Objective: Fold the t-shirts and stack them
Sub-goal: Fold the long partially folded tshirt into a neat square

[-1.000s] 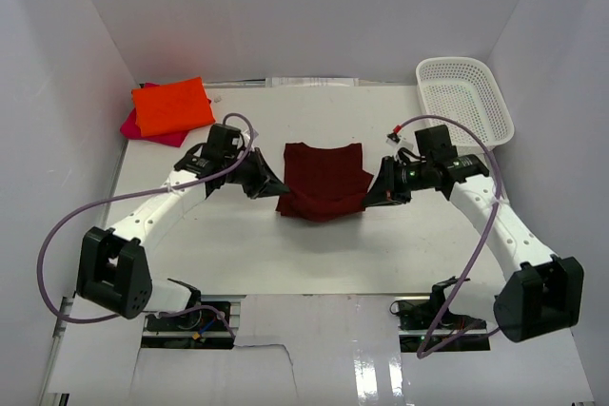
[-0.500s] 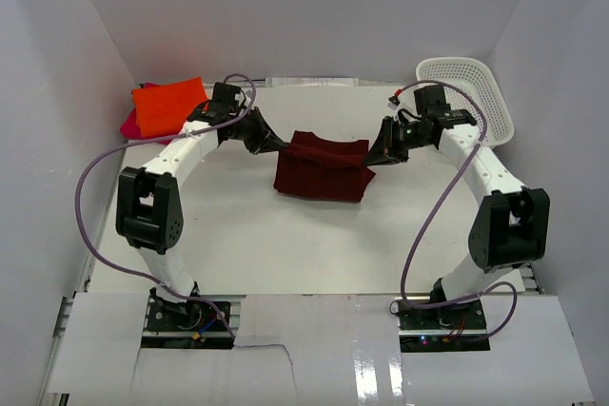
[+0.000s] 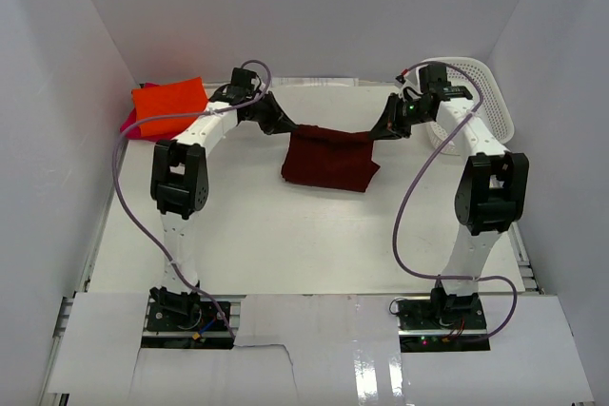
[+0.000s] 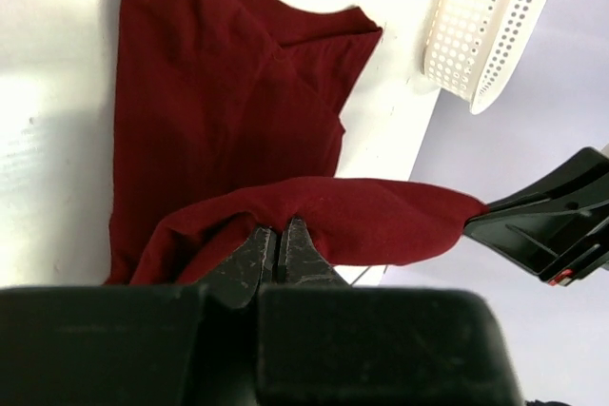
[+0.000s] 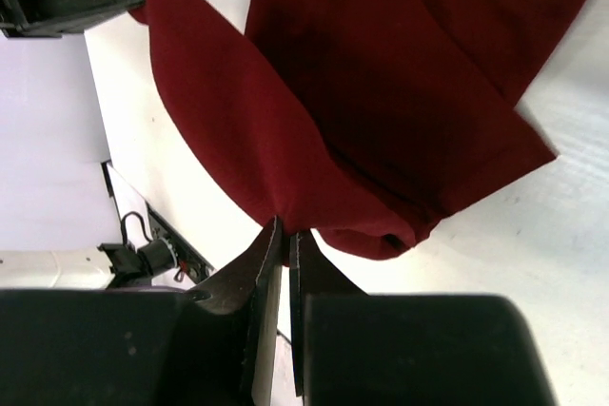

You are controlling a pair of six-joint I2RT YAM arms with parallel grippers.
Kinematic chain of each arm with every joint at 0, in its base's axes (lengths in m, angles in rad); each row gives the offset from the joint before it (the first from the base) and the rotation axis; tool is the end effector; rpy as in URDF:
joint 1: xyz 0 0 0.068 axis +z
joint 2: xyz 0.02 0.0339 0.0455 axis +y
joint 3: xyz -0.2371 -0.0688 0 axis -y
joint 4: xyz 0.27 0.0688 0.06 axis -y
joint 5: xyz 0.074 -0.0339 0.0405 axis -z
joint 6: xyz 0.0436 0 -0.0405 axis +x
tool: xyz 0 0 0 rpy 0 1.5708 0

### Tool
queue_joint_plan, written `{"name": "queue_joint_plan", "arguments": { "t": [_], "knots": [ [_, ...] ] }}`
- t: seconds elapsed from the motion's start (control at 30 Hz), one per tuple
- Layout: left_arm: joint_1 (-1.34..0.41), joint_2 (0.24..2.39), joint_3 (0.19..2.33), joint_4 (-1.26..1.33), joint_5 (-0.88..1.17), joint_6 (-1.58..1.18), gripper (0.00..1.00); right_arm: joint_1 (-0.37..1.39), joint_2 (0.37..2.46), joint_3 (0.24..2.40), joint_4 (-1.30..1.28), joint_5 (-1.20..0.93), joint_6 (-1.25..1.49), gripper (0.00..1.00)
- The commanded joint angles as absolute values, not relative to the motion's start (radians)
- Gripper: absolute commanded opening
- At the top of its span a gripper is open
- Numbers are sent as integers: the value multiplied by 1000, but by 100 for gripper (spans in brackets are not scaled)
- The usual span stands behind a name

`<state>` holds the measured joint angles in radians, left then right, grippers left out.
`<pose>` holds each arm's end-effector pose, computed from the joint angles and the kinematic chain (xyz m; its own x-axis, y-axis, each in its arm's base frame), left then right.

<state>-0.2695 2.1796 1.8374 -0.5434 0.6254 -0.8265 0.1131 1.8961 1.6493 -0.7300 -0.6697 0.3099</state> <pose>0.4745 -0.1575 0.1893 -0.9271 -0.3626 -0.0953 -0.1608 0.6142 -0.7726 0.4270 0.0757 0.2407 -0.9165 0.1365 -0.3761 -0.1619 0.7331 0.6606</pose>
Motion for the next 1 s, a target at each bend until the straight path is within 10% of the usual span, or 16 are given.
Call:
{"name": "queue_joint_plan", "arguments": {
  "t": [0.0,0.47,0.67,0.97],
  "knots": [
    [-262,2192,1905,-505,629,-833,0,89,1937,1730,-710,-681,305,8],
    [-262,2365,2161,-430,646,-847,0,40,2088,1858,-629,-716,344,9],
    [-267,2385,2131,-293,675,-857,23,29,2121,1841,-586,-707,370,8],
    [-276,2474,2207,-150,736,-885,22,14,2140,1812,-488,-674,413,8]
  ]
}}
